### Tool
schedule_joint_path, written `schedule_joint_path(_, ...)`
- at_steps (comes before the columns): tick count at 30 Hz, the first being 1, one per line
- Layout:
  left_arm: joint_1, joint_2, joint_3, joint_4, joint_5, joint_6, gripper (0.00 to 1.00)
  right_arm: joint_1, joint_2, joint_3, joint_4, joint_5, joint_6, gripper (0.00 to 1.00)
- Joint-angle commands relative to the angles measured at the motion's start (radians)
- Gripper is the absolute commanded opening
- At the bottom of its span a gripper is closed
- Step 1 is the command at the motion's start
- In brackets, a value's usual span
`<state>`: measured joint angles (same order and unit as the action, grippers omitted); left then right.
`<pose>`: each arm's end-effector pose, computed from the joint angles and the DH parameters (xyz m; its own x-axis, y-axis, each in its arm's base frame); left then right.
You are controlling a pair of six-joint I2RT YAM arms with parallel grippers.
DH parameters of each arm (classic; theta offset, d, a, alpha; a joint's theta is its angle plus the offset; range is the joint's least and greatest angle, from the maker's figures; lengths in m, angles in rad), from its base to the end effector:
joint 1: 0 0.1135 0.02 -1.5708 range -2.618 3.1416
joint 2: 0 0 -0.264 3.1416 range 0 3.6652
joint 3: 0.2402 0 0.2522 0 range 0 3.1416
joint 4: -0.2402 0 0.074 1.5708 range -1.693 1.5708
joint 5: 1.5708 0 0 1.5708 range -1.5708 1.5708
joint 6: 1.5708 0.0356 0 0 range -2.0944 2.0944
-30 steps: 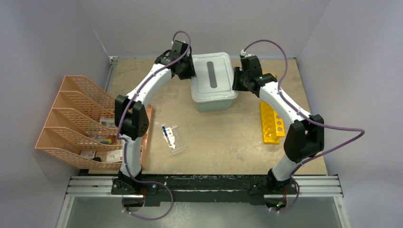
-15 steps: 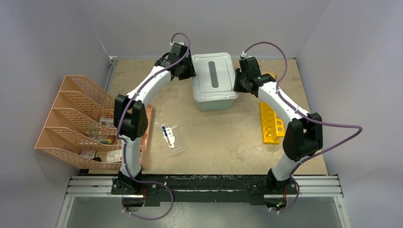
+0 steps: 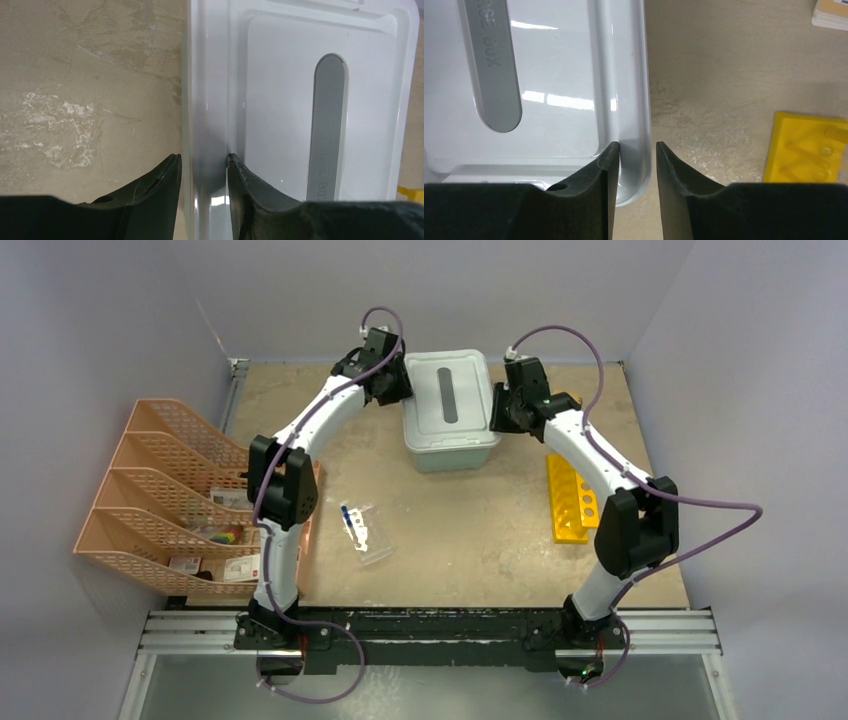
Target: Organize the chemistry lab equipment
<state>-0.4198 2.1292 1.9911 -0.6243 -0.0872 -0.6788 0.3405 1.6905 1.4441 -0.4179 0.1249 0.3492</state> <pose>0.4486 -0.1969 0.2875 -0.7097 -0.3682 -0.6006 -0.1247 0.9048 -0.4072 0.3689 0.1260 0.3066 -0.6278 0.1377 -0.7661 -0.0256 0.9800 0.1972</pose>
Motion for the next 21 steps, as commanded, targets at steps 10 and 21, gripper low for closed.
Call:
schedule_joint_path(10,0.021,-0.192,0.053,-0.015,-0.068,0.107,0.55,-0.024,-0.280,0.064,-0.106,0.041,-0.044,0.65)
schedule_joint_path(21,0.021,-0.851,-0.514,-0.043,-0.208,0.057,0.64,-0.024,-0.672,-0.160,-0.354,0.189,0.018,0.84)
